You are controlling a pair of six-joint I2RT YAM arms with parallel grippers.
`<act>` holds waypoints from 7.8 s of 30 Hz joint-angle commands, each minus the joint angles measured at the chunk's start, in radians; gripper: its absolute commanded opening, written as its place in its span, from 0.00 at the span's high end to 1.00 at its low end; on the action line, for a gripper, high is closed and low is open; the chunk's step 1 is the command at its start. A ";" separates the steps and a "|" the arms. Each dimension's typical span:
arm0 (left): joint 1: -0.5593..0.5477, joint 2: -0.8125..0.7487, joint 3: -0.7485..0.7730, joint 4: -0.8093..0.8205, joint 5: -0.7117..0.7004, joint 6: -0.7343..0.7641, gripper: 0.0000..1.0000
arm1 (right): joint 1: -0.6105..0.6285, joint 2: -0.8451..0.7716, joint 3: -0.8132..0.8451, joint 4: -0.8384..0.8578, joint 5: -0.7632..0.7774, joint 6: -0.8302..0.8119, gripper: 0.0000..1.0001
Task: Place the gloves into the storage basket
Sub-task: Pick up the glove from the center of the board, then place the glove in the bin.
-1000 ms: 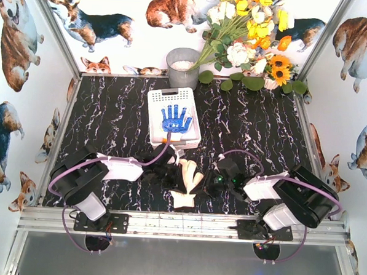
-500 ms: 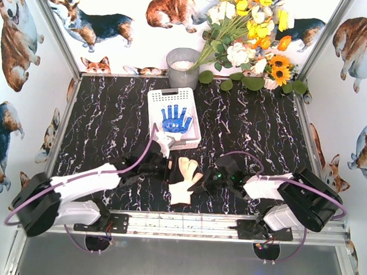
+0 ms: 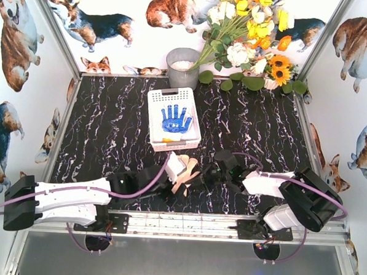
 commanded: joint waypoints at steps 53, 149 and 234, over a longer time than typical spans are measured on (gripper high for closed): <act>-0.155 0.185 0.035 0.077 -0.260 0.018 1.00 | 0.002 0.066 0.074 0.054 0.016 0.006 0.37; 0.661 0.861 1.017 -0.428 0.007 0.809 1.00 | -0.227 1.033 1.510 -0.052 -0.119 -0.901 1.00; 0.509 0.826 0.910 -0.503 0.037 0.693 0.40 | -0.227 0.579 1.108 -0.272 0.121 -1.121 0.43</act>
